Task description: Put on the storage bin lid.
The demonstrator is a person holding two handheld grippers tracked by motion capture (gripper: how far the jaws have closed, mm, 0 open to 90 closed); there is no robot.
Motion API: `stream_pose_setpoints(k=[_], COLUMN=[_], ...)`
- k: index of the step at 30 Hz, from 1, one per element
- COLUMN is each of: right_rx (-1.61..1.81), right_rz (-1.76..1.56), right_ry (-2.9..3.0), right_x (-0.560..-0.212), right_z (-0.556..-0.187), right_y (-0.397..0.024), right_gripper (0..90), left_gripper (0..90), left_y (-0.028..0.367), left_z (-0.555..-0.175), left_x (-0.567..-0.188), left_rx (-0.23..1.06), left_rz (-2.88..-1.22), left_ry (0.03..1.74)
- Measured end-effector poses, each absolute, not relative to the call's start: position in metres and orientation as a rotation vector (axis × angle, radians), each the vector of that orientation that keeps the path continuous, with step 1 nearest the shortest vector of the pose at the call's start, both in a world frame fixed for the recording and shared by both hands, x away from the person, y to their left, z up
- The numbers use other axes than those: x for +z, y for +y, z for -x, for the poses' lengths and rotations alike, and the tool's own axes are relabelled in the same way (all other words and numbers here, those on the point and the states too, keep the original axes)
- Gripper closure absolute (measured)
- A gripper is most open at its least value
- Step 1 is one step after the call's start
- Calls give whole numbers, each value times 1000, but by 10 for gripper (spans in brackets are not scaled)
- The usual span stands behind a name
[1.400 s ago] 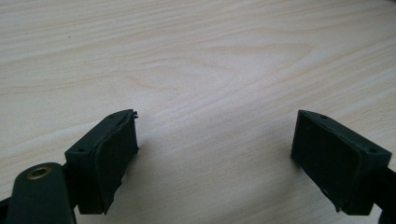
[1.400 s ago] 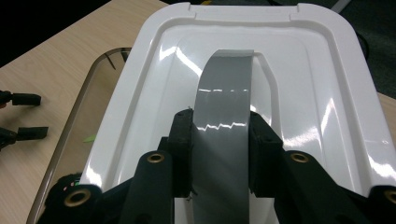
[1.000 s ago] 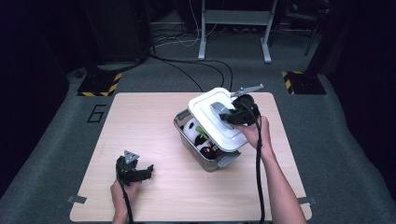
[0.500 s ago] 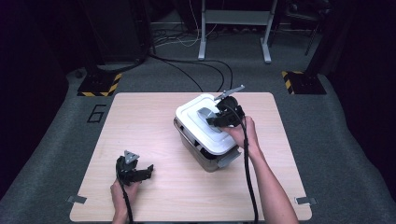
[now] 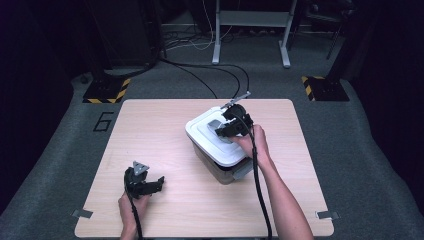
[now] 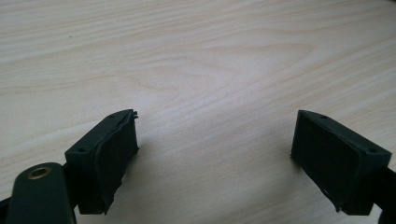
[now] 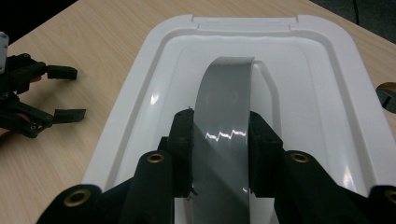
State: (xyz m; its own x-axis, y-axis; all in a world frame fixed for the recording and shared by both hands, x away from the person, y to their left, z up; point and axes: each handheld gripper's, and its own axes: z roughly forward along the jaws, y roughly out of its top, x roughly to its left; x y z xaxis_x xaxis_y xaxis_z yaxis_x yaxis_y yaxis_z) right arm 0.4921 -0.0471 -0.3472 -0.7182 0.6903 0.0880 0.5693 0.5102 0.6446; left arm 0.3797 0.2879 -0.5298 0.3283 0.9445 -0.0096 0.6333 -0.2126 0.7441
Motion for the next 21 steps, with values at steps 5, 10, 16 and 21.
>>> stream_pose_setpoints(k=[5, 10, 16, 21], right_rx=[962, 962, 974, 1019], right_rz=[-1109, -1115, -1104, -1105], right_ry=[2567, 2565, 2560, 2541], right_x=[-347, -347, -347, -343], right_z=[-492, -491, -489, -488], right_y=[-43, -43, -45, -50], right_gripper=[671, 668, 594, 401], left_gripper=[142, 142, 142, 142], left_y=[288, 288, 288, 288], left_z=[-379, -379, -379, -380], left_x=[-530, -530, -530, -530], left_rx=[608, 608, 608, 609], left_rz=[-1938, -1938, -1938, -1938], left_ry=[1386, 1387, 1387, 1387])
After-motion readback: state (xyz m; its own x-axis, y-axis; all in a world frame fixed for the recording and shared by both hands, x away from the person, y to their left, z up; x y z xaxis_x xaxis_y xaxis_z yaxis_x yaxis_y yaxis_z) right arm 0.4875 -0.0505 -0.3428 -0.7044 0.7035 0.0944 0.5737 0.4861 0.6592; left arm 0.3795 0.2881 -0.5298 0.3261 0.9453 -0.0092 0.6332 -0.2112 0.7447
